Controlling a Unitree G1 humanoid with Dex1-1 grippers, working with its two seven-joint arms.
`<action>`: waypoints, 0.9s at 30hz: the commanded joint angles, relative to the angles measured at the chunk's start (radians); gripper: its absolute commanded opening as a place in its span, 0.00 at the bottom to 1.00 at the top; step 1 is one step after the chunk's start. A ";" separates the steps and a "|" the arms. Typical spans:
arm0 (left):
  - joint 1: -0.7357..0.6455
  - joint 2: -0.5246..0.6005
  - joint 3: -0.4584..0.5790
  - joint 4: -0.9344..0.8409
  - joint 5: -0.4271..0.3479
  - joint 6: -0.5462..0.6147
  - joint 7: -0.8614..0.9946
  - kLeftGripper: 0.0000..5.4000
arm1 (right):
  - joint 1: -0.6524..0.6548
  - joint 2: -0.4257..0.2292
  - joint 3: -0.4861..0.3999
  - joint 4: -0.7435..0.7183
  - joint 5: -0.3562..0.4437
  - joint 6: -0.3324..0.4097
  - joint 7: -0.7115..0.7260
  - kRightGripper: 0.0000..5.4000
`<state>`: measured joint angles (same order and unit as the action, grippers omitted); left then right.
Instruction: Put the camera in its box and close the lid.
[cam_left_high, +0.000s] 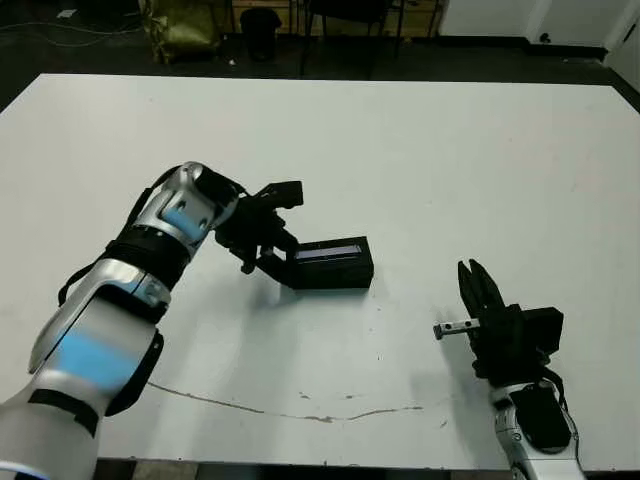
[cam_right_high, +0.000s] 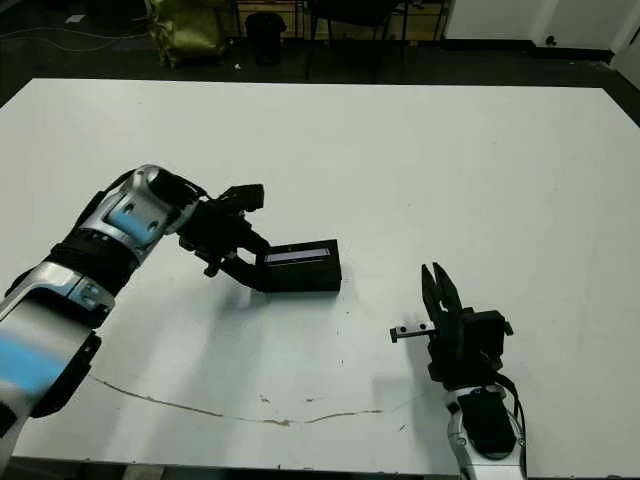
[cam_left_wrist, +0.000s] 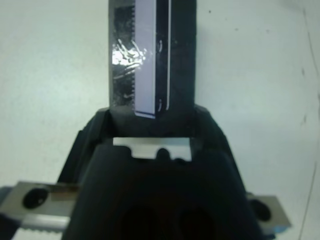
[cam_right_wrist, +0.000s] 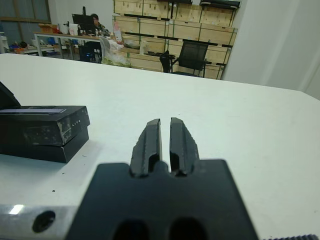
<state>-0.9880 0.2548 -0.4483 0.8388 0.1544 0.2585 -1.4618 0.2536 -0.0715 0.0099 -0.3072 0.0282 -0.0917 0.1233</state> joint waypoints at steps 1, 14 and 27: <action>-0.001 -0.030 -0.024 0.016 0.015 0.009 0.006 0.42 | 0.017 -0.004 -0.003 0.005 0.003 0.009 -0.002 0.00; -0.020 -0.069 -0.036 0.035 0.028 -0.013 0.007 0.42 | 0.023 -0.002 0.000 -0.004 -0.007 0.018 -0.011 0.00; -0.017 -0.087 -0.074 -0.006 0.085 0.005 0.078 0.49 | 0.026 -0.003 -0.005 -0.010 0.001 0.026 -0.011 0.00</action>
<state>-1.0199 0.2091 -0.5021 0.8477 0.2291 0.2746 -1.4251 0.2652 -0.0715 0.0079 -0.3172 0.0309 -0.0903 0.1180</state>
